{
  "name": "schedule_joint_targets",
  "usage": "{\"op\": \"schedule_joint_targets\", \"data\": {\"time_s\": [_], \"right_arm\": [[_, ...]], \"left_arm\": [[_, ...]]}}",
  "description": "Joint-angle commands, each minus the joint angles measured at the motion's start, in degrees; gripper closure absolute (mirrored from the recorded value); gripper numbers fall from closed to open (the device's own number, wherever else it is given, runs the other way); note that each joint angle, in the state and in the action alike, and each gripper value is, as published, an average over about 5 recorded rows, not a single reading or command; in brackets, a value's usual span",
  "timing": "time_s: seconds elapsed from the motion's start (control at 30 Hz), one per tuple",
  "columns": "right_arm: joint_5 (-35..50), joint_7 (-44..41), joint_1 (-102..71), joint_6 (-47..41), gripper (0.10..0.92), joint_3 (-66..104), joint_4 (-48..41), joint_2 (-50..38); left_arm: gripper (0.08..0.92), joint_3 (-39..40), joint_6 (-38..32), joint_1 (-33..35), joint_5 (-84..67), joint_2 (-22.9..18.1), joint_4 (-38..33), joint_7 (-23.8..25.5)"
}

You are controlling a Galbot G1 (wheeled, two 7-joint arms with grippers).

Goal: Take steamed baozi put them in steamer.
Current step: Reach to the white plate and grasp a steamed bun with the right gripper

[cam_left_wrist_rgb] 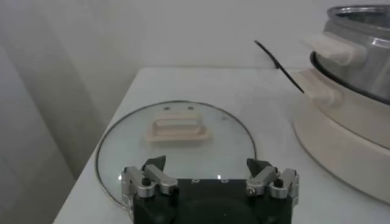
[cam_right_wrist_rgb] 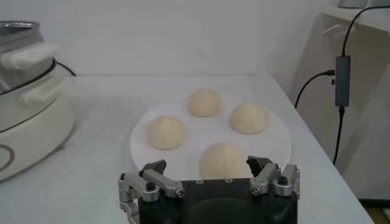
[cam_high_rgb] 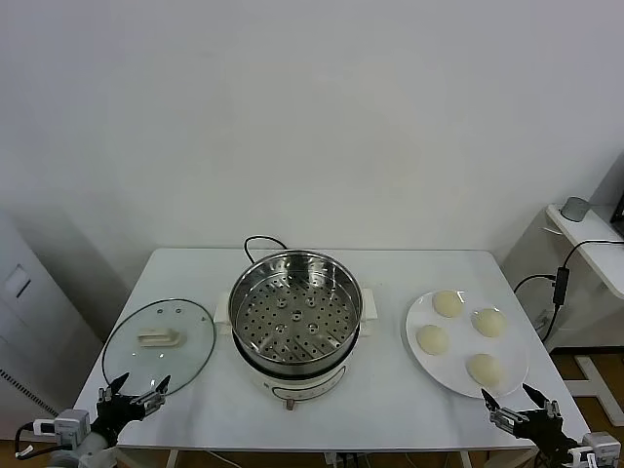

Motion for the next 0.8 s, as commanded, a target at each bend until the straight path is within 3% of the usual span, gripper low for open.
{"op": "schedule_joint_targets", "data": {"time_s": [0.03, 0.23, 0.43, 0.6, 0.8], "right_arm": [[-0.2, 0.07, -0.02, -0.05, 0.203, 0.03, 0.05, 0.0], [-5.21, -1.46, 1.39, 0.88, 0.203, 0.65, -0.76, -0.38], [-34.06, -6.2, 11.26, 10.31, 0.203, 3.08, -5.4, -2.33], [-52.27, -6.08, 21.29, 12.9, 0.203, 0.35, -8.92, -6.35], [-63.81, -4.78, 33.2, 13.09, 0.203, -8.59, -14.7, -11.76]], "left_arm": [[0.177, 0.04, 0.04, -0.02, -0.04, 0.04, 0.06, -0.01], [0.177, 0.04, 0.04, -0.1, -0.04, 0.09, 0.13, -0.02], [0.177, 0.15, 0.02, -0.15, 0.0, 0.05, 0.22, -0.04], [0.177, 0.2, 0.0, -0.22, 0.14, -0.01, 0.16, -0.06], [0.177, 0.1, 0.06, -0.33, 0.2, -0.18, 0.13, -0.17]]}}
